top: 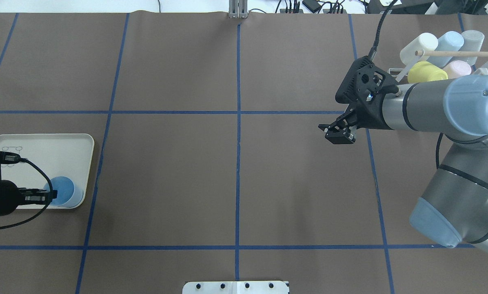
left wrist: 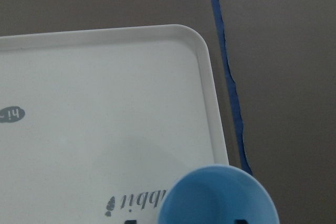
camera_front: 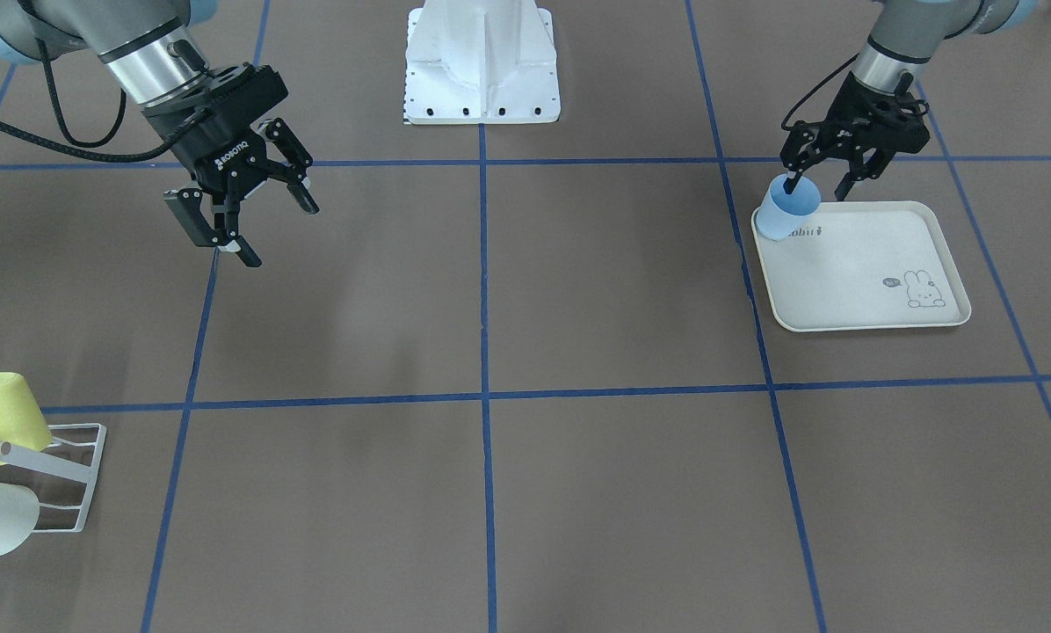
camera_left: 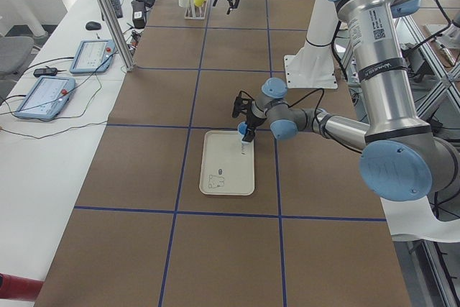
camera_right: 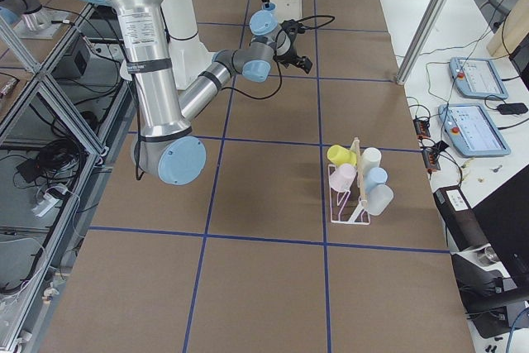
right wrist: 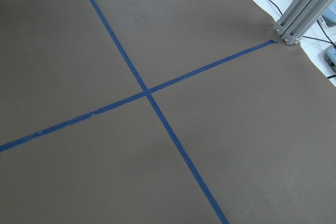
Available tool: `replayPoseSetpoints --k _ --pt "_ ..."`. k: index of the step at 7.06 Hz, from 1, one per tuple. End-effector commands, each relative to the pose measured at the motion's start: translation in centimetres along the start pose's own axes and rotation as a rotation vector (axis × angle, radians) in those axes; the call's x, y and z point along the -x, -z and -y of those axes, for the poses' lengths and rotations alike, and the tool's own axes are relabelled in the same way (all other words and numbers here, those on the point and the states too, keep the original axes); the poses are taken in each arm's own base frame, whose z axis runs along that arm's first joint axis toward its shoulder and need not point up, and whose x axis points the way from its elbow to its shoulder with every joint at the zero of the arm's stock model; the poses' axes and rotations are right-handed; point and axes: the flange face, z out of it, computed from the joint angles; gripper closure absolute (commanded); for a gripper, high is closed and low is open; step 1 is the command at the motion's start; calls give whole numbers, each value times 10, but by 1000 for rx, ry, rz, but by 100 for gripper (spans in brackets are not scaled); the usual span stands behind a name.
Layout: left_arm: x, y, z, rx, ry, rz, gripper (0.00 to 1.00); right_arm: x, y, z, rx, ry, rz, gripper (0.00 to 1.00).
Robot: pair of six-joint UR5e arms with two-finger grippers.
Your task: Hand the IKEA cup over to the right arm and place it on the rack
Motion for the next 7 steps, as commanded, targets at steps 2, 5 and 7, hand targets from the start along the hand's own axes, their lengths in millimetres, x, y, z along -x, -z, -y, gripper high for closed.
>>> replayPoseSetpoints --k 2,5,7 --pt "6 4 4 -11 7 8 100 1 -1 -1 3 2 3 1" --pt "19 65 60 -136 -52 -17 100 24 -12 1 3 18 46 1" --pt "-28 106 80 -124 -65 -193 100 58 -32 20 -122 54 124 1"
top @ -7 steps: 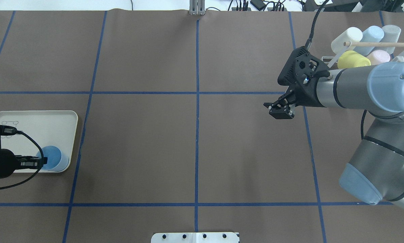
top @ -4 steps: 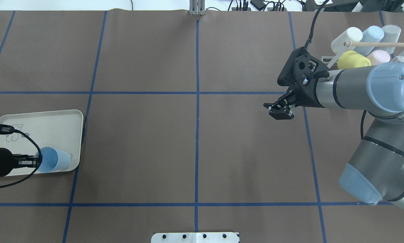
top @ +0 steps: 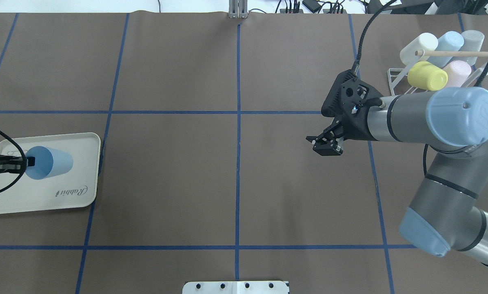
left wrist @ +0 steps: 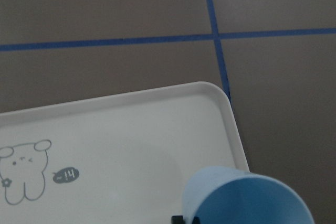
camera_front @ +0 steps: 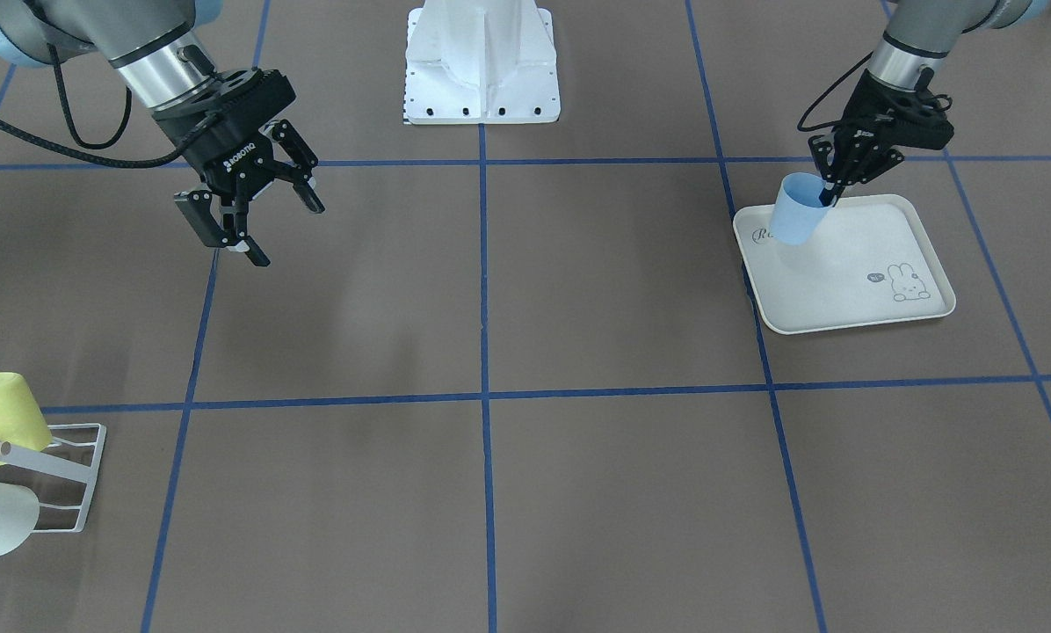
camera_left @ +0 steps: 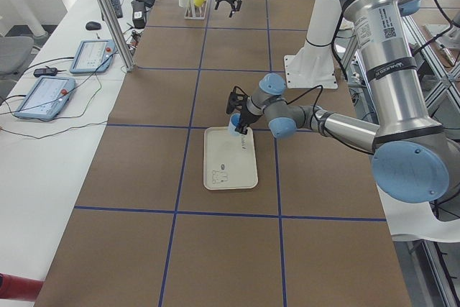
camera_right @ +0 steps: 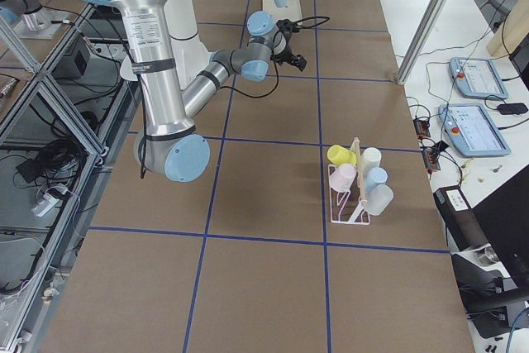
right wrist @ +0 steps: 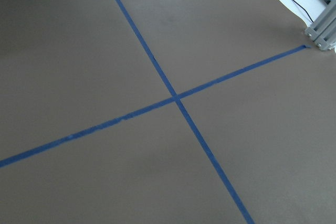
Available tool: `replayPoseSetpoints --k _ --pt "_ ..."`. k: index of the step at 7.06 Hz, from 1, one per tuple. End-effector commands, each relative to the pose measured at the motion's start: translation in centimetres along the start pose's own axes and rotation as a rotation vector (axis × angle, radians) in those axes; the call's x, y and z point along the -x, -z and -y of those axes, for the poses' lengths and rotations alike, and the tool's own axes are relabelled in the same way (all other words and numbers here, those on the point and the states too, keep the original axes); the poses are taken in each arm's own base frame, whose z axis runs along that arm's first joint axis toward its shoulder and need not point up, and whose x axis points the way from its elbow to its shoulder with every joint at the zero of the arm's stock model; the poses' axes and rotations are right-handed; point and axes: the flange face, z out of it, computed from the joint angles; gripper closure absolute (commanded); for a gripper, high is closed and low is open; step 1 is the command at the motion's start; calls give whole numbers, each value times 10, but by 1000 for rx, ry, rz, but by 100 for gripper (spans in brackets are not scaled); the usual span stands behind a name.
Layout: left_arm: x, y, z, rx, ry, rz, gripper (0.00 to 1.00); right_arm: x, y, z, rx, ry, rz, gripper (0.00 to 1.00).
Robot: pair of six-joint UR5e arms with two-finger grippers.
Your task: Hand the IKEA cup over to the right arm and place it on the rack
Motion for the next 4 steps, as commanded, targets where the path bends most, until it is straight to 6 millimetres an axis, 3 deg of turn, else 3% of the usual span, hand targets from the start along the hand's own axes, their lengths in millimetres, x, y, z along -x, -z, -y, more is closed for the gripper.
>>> replayPoseSetpoints --k 1,4 --pt "-61 31 28 8 -20 -198 100 37 -20 9 -175 48 97 1" --pt "-161 45 74 19 89 -412 100 77 -40 -12 -437 106 221 2"
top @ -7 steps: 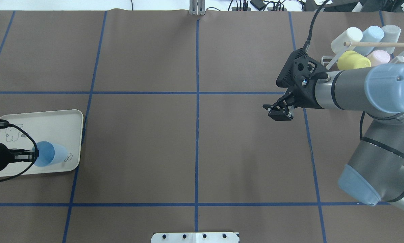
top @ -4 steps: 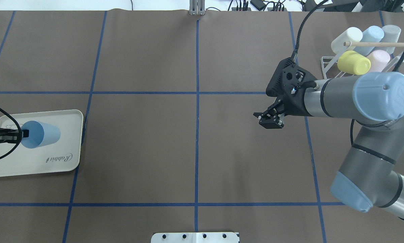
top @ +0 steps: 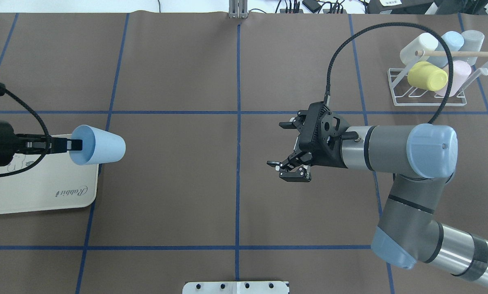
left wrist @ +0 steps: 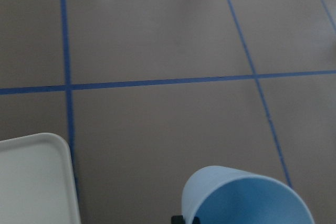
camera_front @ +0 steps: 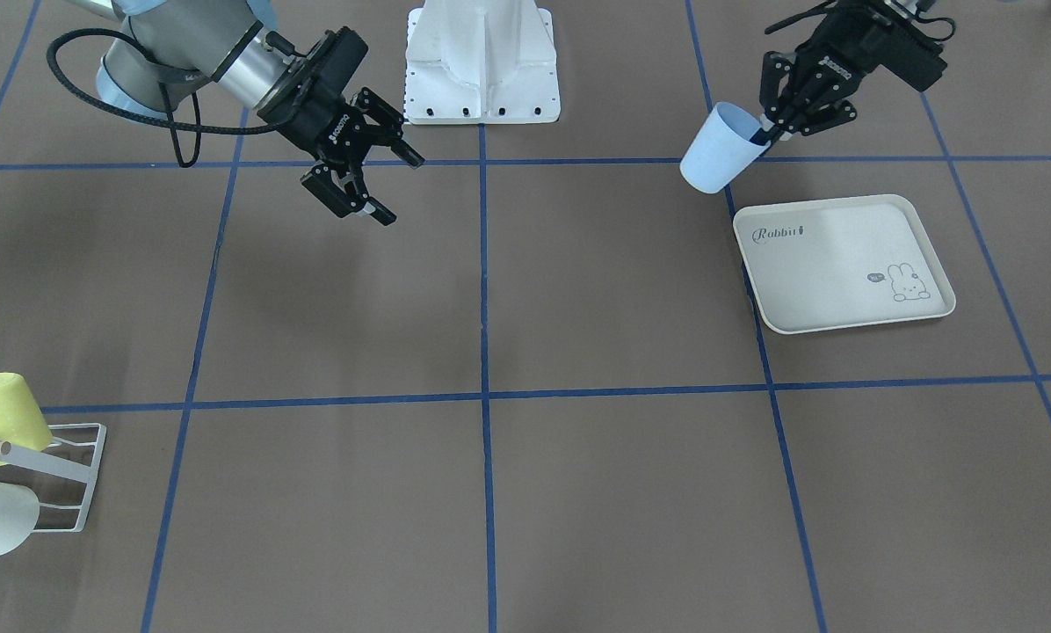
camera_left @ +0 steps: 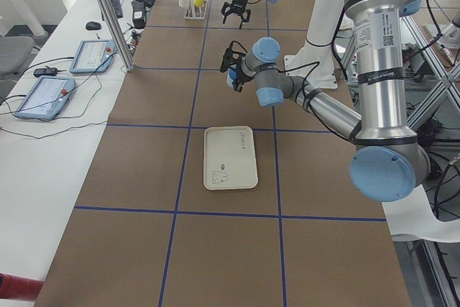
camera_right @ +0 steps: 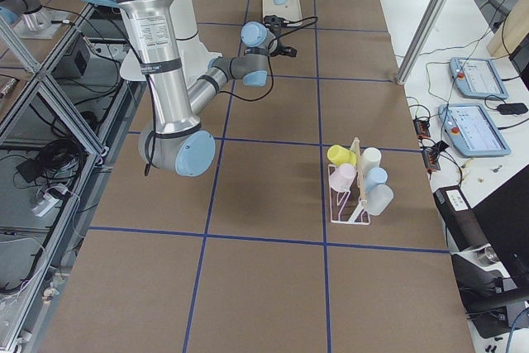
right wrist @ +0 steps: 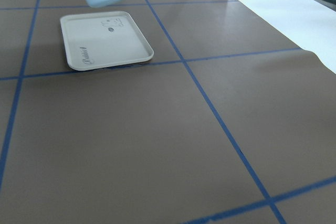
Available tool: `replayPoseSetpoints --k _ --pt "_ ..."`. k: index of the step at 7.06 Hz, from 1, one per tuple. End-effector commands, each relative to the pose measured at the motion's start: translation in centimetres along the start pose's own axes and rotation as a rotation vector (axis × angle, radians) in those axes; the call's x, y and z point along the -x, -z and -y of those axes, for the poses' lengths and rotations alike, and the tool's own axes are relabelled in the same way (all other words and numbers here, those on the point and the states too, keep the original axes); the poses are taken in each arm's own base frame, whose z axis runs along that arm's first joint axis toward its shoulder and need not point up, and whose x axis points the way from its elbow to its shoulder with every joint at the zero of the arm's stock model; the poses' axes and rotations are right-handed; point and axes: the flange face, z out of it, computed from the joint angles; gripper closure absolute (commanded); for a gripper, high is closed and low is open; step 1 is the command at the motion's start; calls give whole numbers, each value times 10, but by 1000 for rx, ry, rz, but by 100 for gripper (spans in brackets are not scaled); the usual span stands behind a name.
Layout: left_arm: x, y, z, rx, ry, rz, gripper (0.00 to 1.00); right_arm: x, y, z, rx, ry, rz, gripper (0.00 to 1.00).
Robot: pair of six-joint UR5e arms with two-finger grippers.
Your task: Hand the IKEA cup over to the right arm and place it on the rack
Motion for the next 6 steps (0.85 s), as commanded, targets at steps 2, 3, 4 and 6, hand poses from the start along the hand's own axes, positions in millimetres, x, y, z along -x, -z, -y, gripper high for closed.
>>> replayPoseSetpoints --k 2,3,4,6 --pt "-105 -30 9 66 43 -180 100 30 -13 -31 -282 50 103 5" --pt "-133 -44 0 100 45 -230 100 34 -15 -32 -339 56 110 5" --pt "-150 -63 -3 124 69 -247 100 38 -19 -27 -358 52 107 5" --pt "-159 -80 -6 143 68 -252 100 46 -25 -17 -378 39 115 5"
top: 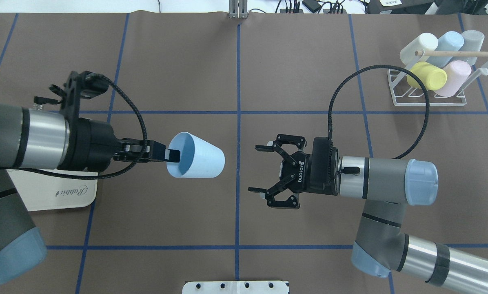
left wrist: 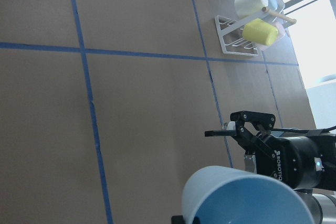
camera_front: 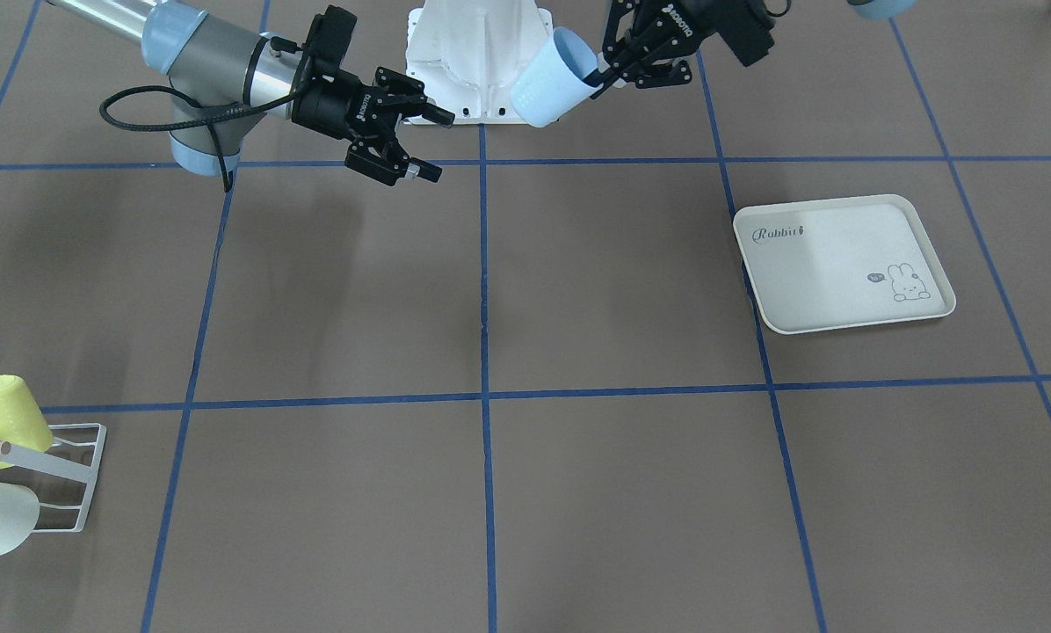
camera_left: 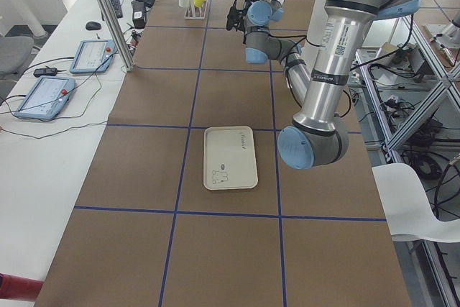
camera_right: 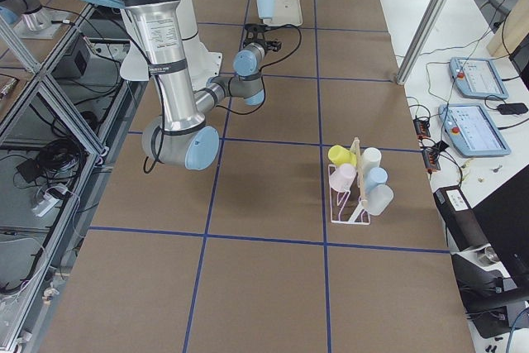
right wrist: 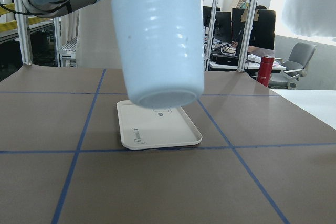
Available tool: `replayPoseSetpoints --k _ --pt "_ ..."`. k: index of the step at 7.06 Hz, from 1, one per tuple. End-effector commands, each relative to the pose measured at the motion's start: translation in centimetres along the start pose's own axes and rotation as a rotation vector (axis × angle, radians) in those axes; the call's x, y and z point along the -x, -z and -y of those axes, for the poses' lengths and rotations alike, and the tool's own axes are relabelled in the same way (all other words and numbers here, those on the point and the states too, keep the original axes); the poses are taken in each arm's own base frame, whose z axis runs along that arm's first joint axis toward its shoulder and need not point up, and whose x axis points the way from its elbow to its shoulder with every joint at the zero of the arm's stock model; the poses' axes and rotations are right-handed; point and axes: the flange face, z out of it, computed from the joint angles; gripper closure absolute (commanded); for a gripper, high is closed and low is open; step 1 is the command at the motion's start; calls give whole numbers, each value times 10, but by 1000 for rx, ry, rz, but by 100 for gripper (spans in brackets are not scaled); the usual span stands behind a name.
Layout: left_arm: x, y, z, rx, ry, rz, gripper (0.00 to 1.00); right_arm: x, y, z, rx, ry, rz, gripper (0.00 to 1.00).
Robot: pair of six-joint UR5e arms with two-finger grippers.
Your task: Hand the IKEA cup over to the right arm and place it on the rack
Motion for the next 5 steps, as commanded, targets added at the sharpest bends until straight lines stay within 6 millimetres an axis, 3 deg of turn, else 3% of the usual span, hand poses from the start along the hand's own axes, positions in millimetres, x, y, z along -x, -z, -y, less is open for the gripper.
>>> replayPoseSetpoints --k 1,5 --pt "-8 -22 -1 20 3 -8 100 5 -5 3 -14 -7 6 5" --pt "-12 -47 2 11 6 -1 100 9 -5 6 -22 -9 15 2"
